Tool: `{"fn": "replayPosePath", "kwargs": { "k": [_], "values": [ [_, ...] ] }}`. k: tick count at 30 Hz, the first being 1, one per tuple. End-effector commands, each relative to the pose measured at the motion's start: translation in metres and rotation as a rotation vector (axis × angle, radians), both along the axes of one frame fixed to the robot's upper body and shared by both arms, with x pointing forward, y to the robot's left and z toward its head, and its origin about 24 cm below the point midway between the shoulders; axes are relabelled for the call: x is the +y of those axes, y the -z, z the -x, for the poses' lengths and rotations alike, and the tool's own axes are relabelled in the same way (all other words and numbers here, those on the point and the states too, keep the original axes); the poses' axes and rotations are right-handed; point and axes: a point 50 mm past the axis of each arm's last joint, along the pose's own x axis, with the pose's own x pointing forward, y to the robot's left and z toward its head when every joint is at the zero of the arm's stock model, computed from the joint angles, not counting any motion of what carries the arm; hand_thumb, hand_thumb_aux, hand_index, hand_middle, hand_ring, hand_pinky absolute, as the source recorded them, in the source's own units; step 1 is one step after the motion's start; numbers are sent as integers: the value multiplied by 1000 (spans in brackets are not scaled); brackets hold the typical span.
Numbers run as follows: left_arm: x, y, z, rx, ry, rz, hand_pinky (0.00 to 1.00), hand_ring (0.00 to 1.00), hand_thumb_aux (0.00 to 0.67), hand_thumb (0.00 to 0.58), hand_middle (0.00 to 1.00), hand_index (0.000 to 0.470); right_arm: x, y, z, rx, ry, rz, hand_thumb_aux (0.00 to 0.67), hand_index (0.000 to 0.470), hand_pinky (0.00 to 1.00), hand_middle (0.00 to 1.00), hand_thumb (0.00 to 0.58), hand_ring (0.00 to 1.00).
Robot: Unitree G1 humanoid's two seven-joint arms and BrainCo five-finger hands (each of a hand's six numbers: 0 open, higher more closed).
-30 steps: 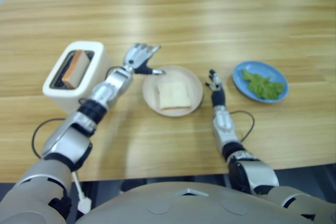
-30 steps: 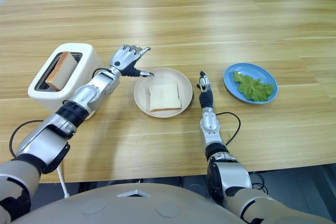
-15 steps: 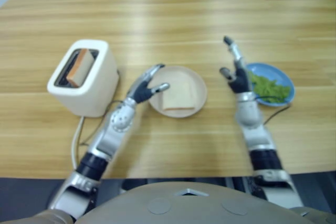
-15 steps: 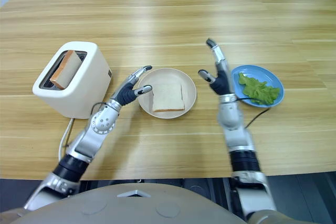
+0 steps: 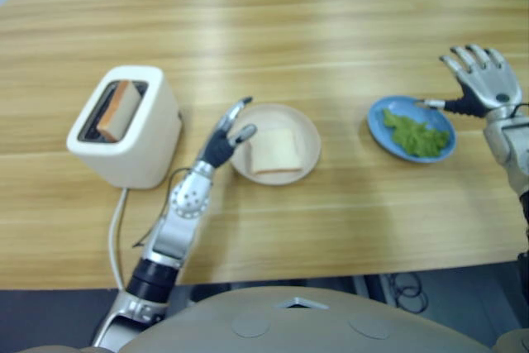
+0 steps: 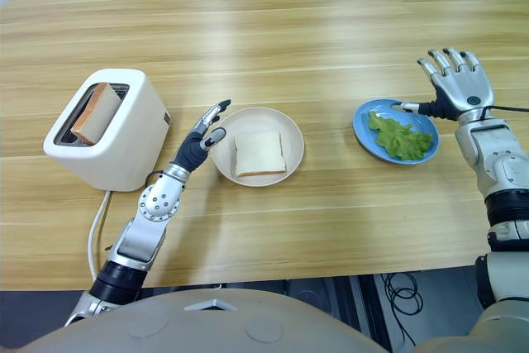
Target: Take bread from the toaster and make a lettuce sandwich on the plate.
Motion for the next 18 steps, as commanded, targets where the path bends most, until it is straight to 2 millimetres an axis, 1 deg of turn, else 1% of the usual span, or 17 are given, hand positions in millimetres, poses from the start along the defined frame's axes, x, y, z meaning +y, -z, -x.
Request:
{"fn": "replayPosePath", "kwargs": {
  "k": [1,5,10,18],
  "values": [
    [0,0,2,1,-2,-5,0,0,0,0,0,0,-13,24,1,120,99,68,0,0,0,0,0,0],
    [0,-1,2,4,1,-6,0,0,0,0,0,0,-13,46,1,227,148,79,0,0,0,0,0,0],
    [1,1,2,7,0,-18,0,0,0,0,0,0,-8,66,4,302,153,85,0,0,0,0,0,0],
    [-3,3,5,10,0,-20,0,0,0,0,0,0,-3,87,11,390,166,117,0,0,0,0,0,0]
  ]
}}
